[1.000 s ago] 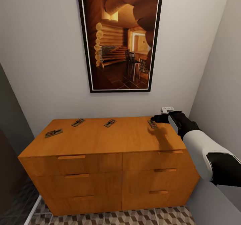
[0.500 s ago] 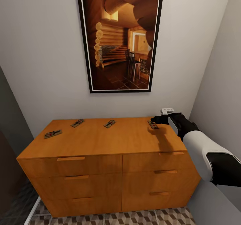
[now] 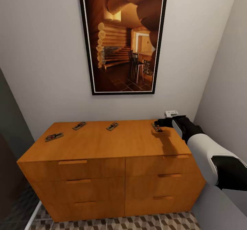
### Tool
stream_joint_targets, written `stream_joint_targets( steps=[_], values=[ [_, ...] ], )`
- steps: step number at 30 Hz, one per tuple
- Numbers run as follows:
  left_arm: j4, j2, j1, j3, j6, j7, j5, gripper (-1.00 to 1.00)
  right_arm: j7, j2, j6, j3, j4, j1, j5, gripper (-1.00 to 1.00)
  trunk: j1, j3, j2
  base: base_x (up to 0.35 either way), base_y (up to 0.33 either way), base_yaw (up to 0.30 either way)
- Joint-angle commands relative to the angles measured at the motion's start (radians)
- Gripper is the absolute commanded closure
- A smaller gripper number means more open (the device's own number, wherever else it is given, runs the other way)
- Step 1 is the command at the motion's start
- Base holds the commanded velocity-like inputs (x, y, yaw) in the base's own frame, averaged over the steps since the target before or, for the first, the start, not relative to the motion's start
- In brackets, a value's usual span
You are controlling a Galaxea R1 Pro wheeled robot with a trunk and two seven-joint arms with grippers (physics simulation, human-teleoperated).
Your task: Take the four mousetraps from the cabinet in the bathroom and place them on the bathroom floor. Make sure all four end up on the same floor surface, and ensure that at least two of them are either under or directly next to the same bathroom sink.
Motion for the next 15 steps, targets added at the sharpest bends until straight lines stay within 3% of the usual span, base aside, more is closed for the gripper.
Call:
stream_joint_targets(
  steps=[1,15],
  values=[
    [-0.001,0.000,0.000,0.000,-0.001,0.000,0.001,-1.00,0.006,-0.001,0.005,0.002,0.001,0.000,0.008,-1.00,0.000,-0.002,0.000,0.000,0.000,0.000],
    [-0.001,0.000,0.000,0.000,-0.001,0.000,0.001,-1.00,0.004,-0.001,0.005,0.002,0.017,0.000,0.008,-1.00,0.000,-0.020,0.000,0.000,0.000,0.000]
  ],
)
